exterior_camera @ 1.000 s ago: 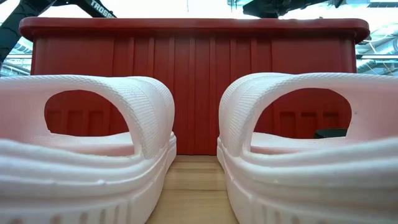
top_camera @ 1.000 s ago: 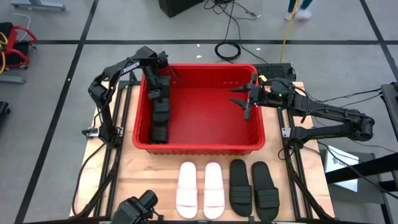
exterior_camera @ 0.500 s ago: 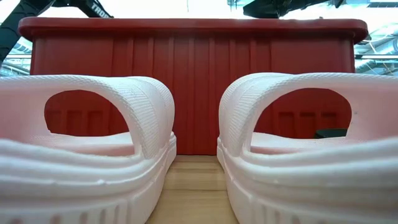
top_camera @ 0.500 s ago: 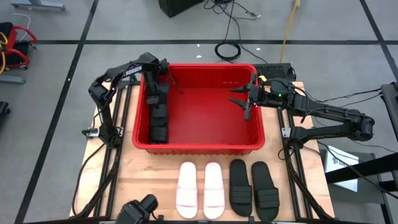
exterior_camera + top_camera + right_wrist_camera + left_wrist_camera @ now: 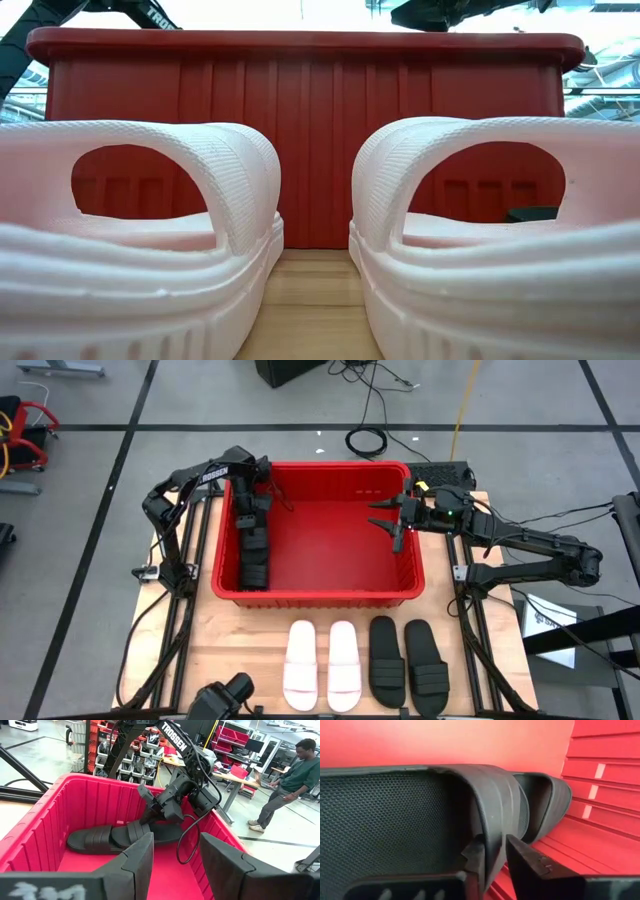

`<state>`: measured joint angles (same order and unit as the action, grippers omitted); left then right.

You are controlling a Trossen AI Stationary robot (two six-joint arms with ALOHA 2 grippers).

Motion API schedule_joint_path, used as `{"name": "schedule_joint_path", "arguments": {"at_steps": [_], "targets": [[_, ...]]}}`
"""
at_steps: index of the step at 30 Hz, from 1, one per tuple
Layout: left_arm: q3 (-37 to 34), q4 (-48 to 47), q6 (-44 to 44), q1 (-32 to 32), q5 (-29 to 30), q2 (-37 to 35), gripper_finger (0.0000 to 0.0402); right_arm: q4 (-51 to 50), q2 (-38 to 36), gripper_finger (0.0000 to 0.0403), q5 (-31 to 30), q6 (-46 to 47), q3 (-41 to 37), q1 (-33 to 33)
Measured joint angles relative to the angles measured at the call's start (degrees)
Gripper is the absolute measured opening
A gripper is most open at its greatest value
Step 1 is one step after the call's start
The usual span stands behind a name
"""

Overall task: Pick and place slides into bin
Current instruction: Put the left black slipper into the red bin, then put the white slipper into the red bin

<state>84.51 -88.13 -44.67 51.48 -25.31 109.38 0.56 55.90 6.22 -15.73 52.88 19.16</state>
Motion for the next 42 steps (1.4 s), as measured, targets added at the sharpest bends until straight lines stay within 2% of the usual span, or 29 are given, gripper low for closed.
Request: {"name": "schedule_joint_path", "arguments": {"at_steps": [6, 12, 19, 22, 30, 36, 42], "targets": [[0.0, 0.1, 1.0, 0.0, 2.5, 0.0, 0.0124, 0.0, 0.0, 0.0153, 0.0, 0.0, 0.0, 0.0], [1.5, -0.1, 4.6, -0.2, 10.5, 0.0, 0.0159, 0.0, 0.1, 0.0153, 0.0, 0.0, 0.0, 0.0], [5.8, -0.1, 5.2, -0.6, 10.8, 0.0, 0.0183, 0.8, 0.3, 0.0153, 0.0, 0.0, -1.1, 0.0], [8.0, 0.0, 5.2, -1.0, 10.9, 0.0, 0.019, 1.3, 0.3, 0.0153, 0.0, 0.0, -1.9, 0.0], [15.3, 0.0, 8.4, -2.8, 16.8, 0.0, 0.0193, 2.2, 0.3, 0.0153, 0.0, 0.0, -2.2, 0.0], [21.6, 0.1, 11.5, -4.5, 17.0, -0.1, 0.0188, 5.0, 0.1, 0.0153, -0.1, -0.1, -2.2, 0.0], [26.5, 3.6, 13.6, -7.0, 17.7, -3.1, 0.0177, 6.6, 0.1, 0.0153, -0.1, -0.2, -2.2, 0.0]]}}
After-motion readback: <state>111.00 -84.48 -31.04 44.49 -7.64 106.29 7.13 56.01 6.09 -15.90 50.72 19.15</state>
